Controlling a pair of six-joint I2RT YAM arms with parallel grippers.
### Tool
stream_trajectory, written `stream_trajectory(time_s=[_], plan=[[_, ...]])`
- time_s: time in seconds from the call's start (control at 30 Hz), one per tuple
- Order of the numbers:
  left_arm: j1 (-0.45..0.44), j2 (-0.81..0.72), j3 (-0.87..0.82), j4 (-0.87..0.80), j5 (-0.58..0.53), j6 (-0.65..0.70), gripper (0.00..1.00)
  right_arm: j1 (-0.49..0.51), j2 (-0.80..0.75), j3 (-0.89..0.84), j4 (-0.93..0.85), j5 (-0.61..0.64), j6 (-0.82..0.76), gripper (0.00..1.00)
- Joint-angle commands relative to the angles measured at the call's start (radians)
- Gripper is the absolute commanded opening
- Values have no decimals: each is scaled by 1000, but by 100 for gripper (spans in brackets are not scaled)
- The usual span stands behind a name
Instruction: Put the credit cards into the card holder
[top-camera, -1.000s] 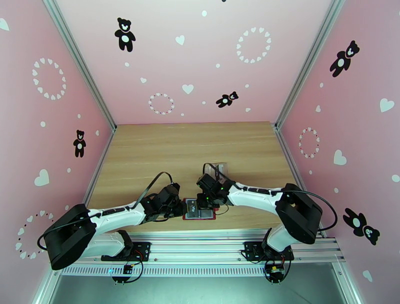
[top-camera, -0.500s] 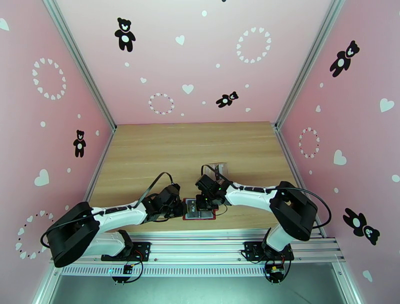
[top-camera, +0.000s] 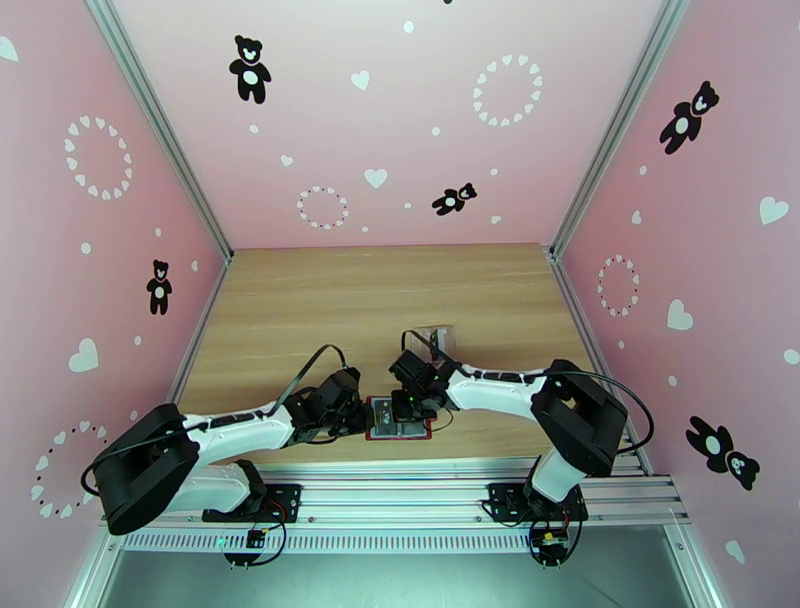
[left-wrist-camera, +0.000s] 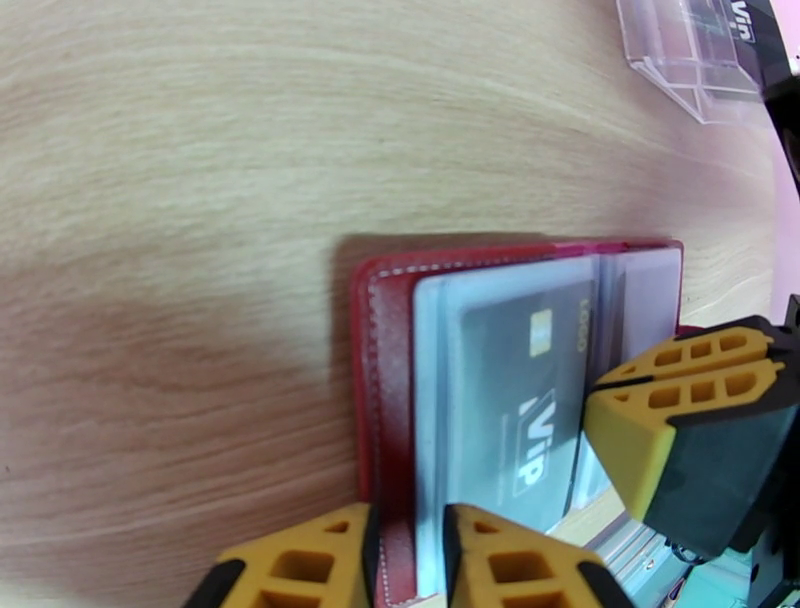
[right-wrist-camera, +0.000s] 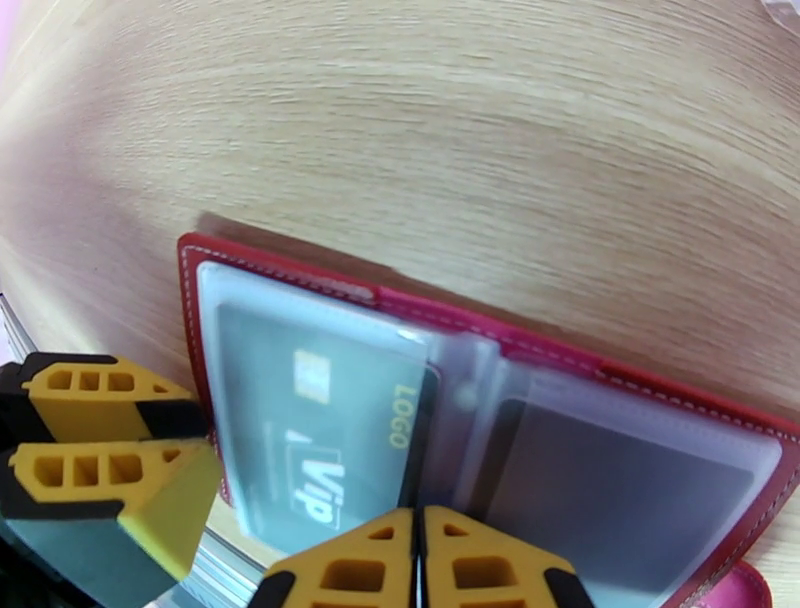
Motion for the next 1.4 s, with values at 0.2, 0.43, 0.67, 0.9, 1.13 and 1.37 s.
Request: stream_trajectory(time_s=[0.2,0.43,0.67,0.9,1.13,1.37], plan=[[-7,-93,0,-39,-13,-5,30,8,75,5,-18,35,-12,6],[-7,-58,16,-25,3,1,32,7,77,7,-14,35,-13,5],[-7,-18,25,28,33,-1,32,7,79,4,-13,34,-16,5],[-7,0,31,37,38,1,31,7,81,0,-7,31,-15,5],[-14,19,32,63,49,-4,30,7,79,-1,-3,29,-15,5],[-23,52,39,85,53,-8,30,8,77,-5,1,26,-14,4]])
